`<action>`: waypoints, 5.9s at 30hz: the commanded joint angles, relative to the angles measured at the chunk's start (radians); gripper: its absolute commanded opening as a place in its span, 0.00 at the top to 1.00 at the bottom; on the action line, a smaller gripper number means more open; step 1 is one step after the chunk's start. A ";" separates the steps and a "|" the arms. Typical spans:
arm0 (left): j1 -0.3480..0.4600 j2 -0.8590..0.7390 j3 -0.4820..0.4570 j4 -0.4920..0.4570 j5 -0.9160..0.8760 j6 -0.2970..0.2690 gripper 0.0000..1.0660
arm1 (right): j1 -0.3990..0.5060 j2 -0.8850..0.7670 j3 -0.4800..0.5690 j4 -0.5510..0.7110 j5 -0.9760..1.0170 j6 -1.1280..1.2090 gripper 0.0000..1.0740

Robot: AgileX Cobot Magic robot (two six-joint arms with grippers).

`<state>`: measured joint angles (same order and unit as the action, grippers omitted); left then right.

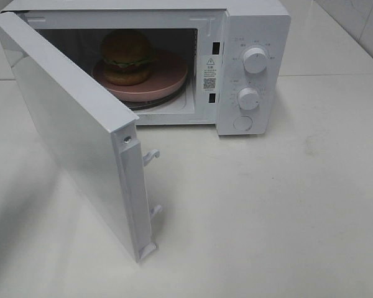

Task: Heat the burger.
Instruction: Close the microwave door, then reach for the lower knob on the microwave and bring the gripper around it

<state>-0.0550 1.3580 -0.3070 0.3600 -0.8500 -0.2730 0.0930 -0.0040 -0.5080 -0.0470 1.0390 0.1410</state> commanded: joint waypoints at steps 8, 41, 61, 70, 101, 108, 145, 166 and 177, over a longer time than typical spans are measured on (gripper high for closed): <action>-0.167 0.071 -0.018 -0.248 -0.024 0.114 1.00 | -0.008 -0.026 0.001 0.004 0.000 -0.007 0.30; -0.574 0.368 -0.359 -0.705 -0.001 0.330 1.00 | -0.008 -0.026 0.001 0.004 0.000 -0.006 0.30; -0.638 0.548 -0.677 -0.957 0.082 0.499 1.00 | -0.008 -0.026 0.001 0.004 0.000 -0.006 0.30; -0.637 0.600 -0.758 -0.973 0.102 0.499 1.00 | -0.008 -0.026 0.001 0.004 0.000 -0.006 0.30; -0.711 0.383 -0.558 -0.981 0.500 0.610 0.99 | -0.008 -0.026 0.001 0.004 0.000 -0.006 0.30; -0.687 0.307 -0.540 -0.981 0.850 0.610 0.45 | -0.008 -0.026 0.001 0.004 0.000 -0.006 0.30; 0.019 -0.280 -0.540 -0.649 1.889 0.518 0.04 | -0.008 -0.026 0.001 0.004 0.000 -0.006 0.30; 0.019 -0.771 -0.247 -0.638 1.872 0.535 0.04 | -0.008 -0.026 0.001 0.004 0.000 -0.006 0.30; 0.019 -1.067 -0.221 -0.628 1.847 0.535 0.04 | -0.008 -0.026 0.001 0.004 0.000 -0.006 0.30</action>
<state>-0.0390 0.3480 -0.5340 -0.2690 1.0070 0.2590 0.0930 -0.0040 -0.5080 -0.0470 1.0390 0.1410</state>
